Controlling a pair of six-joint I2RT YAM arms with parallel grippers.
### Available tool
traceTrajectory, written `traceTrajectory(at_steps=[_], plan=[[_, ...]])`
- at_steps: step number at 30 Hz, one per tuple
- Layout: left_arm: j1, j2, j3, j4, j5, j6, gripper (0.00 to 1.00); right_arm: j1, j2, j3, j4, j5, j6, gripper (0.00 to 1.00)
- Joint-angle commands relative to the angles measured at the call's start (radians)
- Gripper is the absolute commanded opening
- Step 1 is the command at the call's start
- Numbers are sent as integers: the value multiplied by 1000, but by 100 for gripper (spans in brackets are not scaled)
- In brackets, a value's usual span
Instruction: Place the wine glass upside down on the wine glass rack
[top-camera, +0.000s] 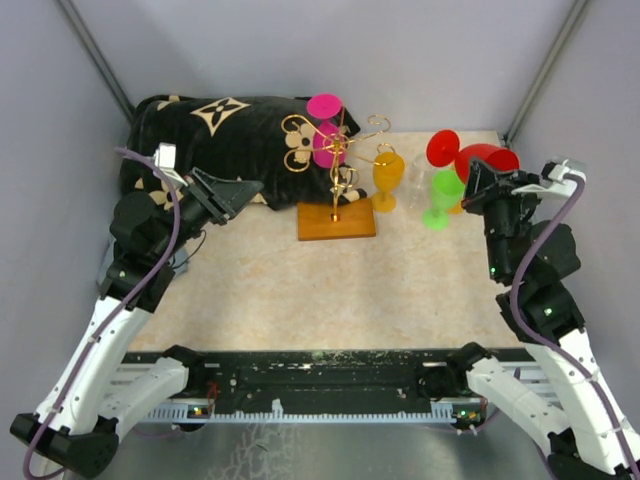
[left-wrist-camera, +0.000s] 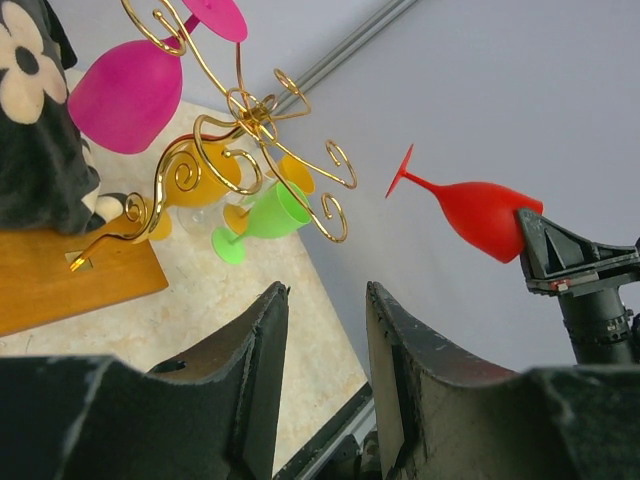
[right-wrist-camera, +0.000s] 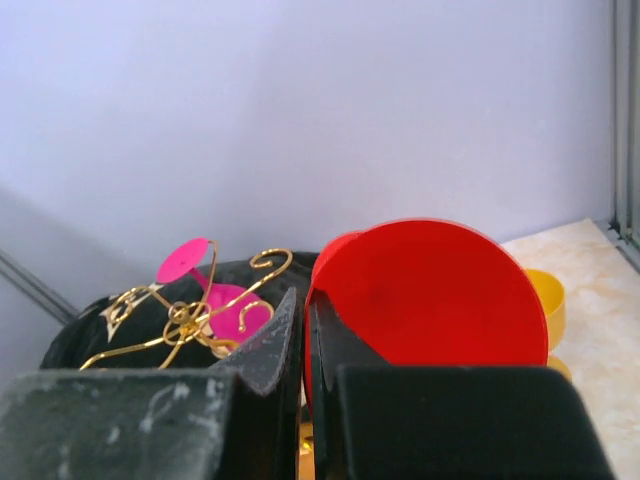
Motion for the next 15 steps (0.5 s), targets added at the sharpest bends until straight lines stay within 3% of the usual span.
traceTrajectory(at_steps=[1, 9, 15], plan=[[1, 5, -5, 41, 29, -16, 43, 8, 2, -67, 290, -40, -45, 0], [2, -1, -34, 100, 66, -42, 44, 8, -29, -199, 663, -294, 60, 0], [2, -13, -49, 135, 87, -46, 44, 8, 1, -205, 784, -492, 164, 0]])
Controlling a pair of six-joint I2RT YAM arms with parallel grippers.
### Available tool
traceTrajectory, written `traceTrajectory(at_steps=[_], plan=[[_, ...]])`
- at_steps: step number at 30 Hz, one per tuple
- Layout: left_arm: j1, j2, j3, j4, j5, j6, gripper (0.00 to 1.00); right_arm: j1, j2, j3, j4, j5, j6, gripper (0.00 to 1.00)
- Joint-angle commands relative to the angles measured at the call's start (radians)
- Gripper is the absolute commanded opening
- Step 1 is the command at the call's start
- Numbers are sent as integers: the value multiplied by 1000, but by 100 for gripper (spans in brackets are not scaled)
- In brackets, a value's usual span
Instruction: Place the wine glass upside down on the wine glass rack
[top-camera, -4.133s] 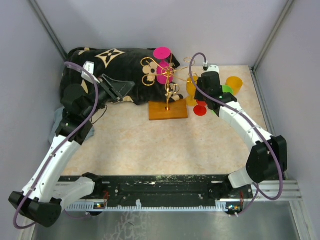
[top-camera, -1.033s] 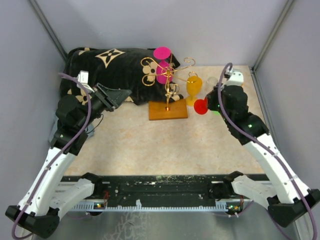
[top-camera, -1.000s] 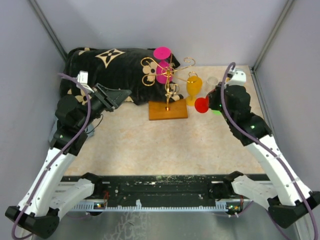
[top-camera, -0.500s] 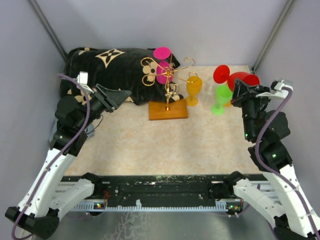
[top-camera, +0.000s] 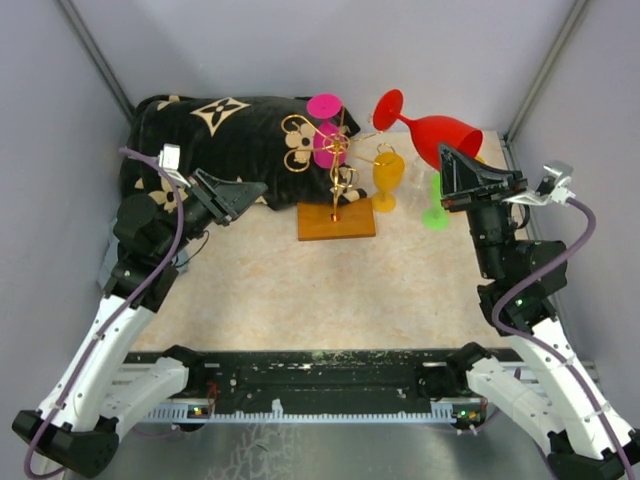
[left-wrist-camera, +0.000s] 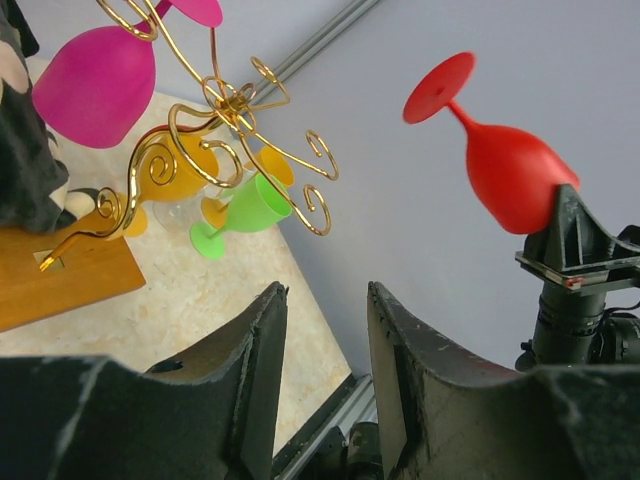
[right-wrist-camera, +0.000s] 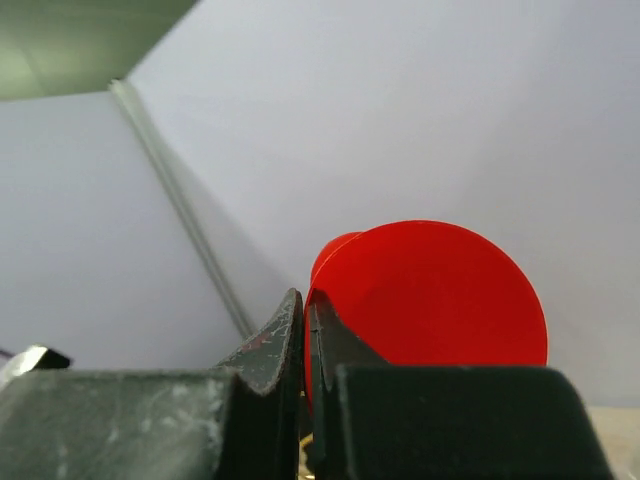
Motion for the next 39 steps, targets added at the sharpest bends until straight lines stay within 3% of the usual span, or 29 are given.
traceTrajectory(at_steps=[1, 14, 22, 30, 39], plan=[[1, -23, -24, 91, 39, -14, 45, 8, 8, 7, 237, -213, 119, 0], [3, -54, -120, 351, 157, -139, 48, 6, 202, 30, 585, -673, 480, 0], [15, -33, -203, 637, 249, -281, 47, -43, 315, 41, 858, -782, 724, 0], [86, 52, -364, 1148, 300, -571, 46, -129, 403, 40, 1096, -823, 952, 0], [89, 314, -348, 1756, 331, -893, 49, -129, 549, 63, 1325, -824, 1158, 0]])
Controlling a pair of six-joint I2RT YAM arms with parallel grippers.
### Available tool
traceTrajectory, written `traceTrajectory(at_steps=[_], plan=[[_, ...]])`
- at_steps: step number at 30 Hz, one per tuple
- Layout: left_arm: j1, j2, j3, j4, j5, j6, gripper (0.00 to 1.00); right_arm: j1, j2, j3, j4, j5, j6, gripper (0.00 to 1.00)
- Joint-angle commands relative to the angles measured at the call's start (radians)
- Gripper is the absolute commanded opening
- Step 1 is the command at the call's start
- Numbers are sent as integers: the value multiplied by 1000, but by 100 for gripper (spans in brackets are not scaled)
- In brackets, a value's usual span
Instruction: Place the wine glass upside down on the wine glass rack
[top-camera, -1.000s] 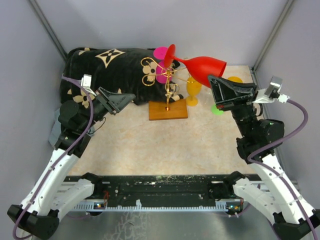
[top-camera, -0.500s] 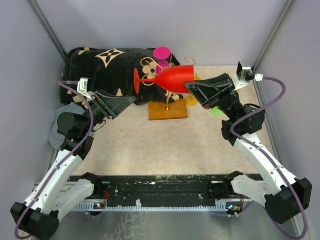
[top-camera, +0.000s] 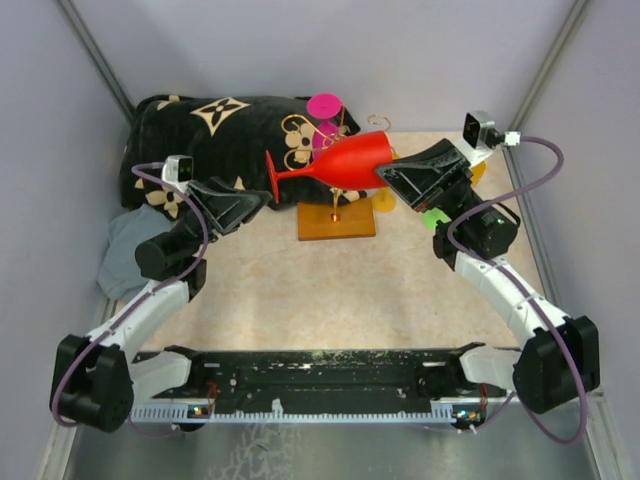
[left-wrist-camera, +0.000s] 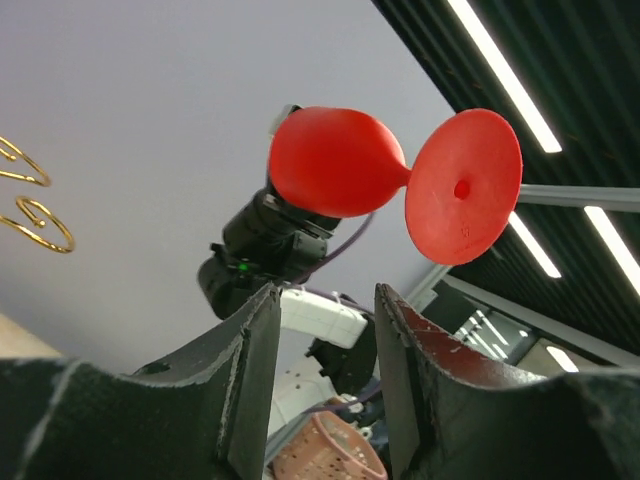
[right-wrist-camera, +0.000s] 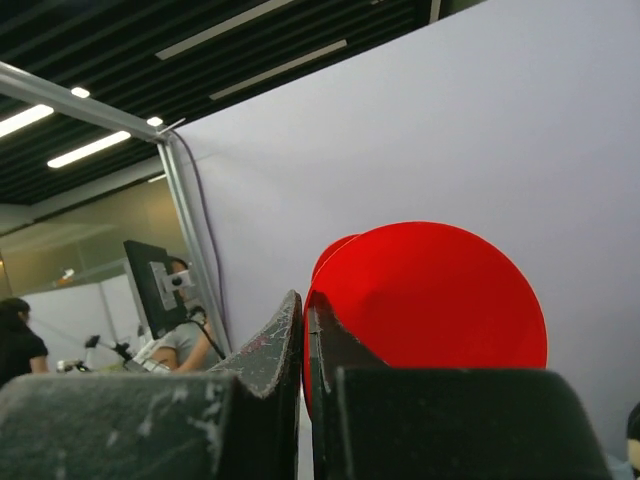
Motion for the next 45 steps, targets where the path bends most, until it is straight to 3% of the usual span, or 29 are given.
traceTrajectory(at_steps=[1, 22, 30, 32, 35, 45], plan=[[4, 111, 31, 436, 30, -216, 49, -4, 55, 39, 223, 10, 151, 0], [-6, 66, 66, 440, 39, -217, 49, 107, 159, 30, 241, 33, 103, 0], [-6, 36, 61, 440, 25, -224, 36, 116, 184, 22, 245, 49, 95, 0], [-7, 34, 61, 440, 18, -229, 18, 118, 188, 21, 245, 49, 95, 0], [-6, 30, 57, 441, 9, -233, 0, 118, 187, 18, 245, 52, 91, 0], [-6, -9, 73, 431, -28, -245, 0, 119, 186, -2, 245, 73, 85, 0]])
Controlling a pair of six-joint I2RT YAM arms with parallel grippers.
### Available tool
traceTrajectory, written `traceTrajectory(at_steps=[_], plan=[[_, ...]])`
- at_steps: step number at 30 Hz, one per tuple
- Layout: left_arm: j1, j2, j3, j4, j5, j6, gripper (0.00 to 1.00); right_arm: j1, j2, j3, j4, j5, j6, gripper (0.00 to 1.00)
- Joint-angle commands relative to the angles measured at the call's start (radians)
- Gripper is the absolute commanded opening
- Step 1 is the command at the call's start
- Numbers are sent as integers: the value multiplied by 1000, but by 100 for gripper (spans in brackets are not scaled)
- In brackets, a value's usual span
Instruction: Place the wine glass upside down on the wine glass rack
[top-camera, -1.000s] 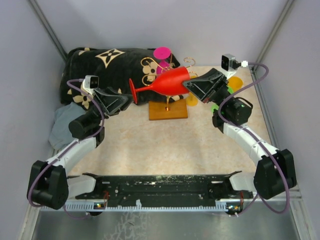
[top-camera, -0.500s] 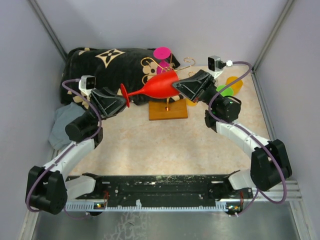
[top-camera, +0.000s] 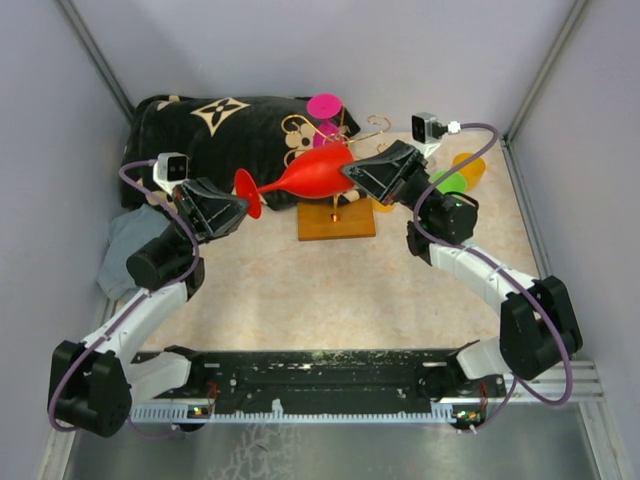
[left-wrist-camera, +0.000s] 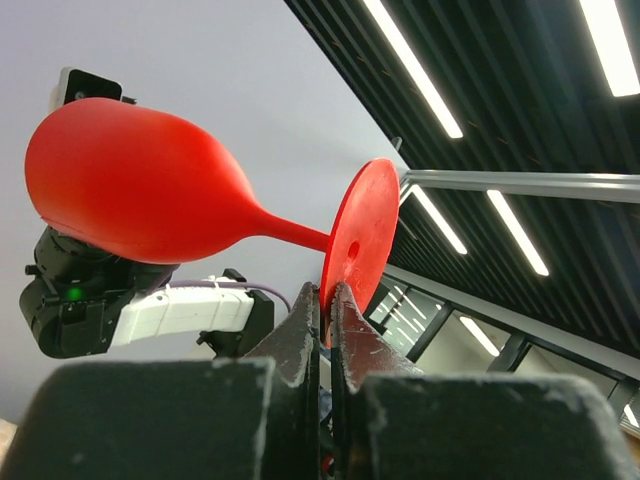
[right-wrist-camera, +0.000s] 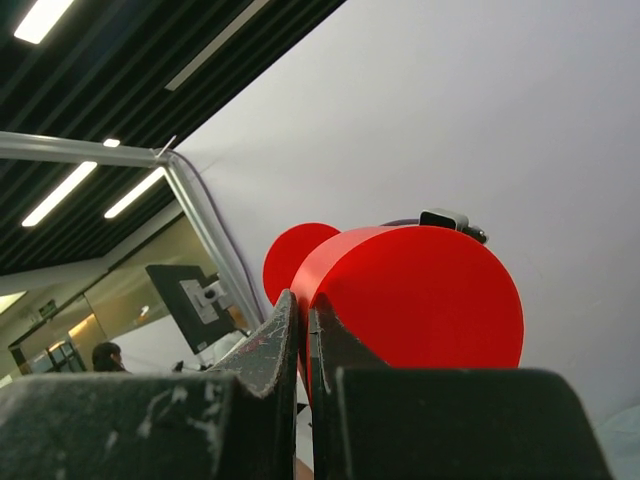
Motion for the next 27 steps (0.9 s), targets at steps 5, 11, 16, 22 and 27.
traceTrajectory(at_steps=[5, 11, 16, 22, 27], plan=[[8, -56, 55, 194, -18, 30, 0, 7, -18, 6, 224, 24, -29, 4], [7, -79, 78, 164, -20, 38, 0, 7, -27, -5, 216, 17, -46, 25], [7, -98, 87, 134, -14, 46, 0, 5, -28, -7, 212, 15, -55, 31], [7, -132, 99, 75, -6, 71, 0, -15, -35, -13, 208, 13, -56, 32], [8, -162, 131, -1, 16, 113, 0, -83, -89, -53, 166, 10, -74, 36]])
